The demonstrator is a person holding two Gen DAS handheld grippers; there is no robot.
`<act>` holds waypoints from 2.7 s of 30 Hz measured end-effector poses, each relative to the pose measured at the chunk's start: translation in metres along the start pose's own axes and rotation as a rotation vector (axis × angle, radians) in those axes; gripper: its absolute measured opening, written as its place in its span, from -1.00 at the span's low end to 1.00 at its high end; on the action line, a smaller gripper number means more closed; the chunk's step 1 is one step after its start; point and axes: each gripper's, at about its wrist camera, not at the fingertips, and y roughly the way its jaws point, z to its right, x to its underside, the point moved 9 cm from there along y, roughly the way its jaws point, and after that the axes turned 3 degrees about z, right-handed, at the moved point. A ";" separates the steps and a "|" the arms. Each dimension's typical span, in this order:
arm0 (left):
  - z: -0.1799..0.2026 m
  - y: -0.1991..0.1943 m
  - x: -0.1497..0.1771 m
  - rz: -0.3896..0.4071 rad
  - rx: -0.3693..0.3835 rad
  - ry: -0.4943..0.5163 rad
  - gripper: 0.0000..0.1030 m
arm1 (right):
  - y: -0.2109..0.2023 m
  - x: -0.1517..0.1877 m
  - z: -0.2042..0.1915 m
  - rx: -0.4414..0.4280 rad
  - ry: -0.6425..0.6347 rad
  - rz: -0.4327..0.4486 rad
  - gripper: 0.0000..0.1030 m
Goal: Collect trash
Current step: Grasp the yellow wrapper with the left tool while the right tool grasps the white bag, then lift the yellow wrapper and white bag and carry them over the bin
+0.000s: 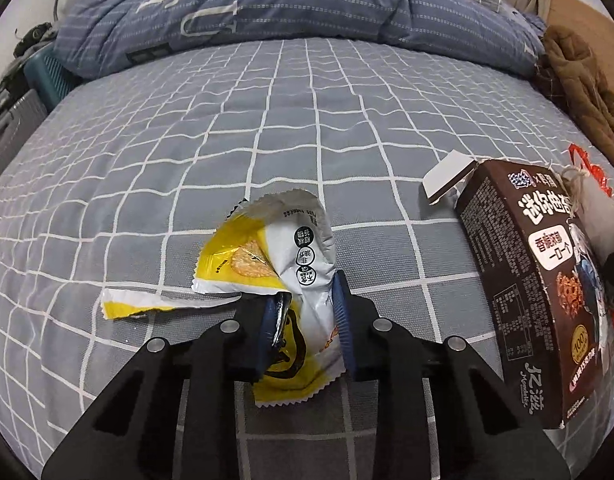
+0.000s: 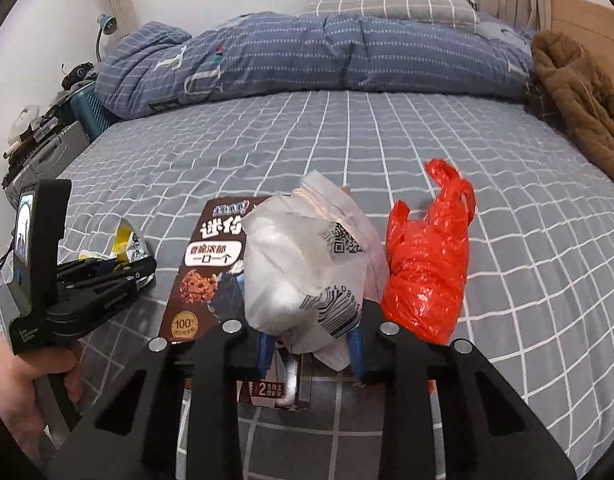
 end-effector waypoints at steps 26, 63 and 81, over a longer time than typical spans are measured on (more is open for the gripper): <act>-0.002 -0.087 -0.004 0.069 0.049 -0.039 -0.49 | -0.065 -0.031 -0.013 -0.008 -0.023 0.079 -0.46; 0.019 -0.214 0.074 0.122 0.128 -0.039 -0.49 | -0.176 0.020 -0.055 -0.065 -0.027 0.125 -0.46; 0.027 -0.254 0.120 0.117 0.155 -0.059 -0.49 | -0.215 0.060 -0.068 -0.071 -0.017 0.108 -0.46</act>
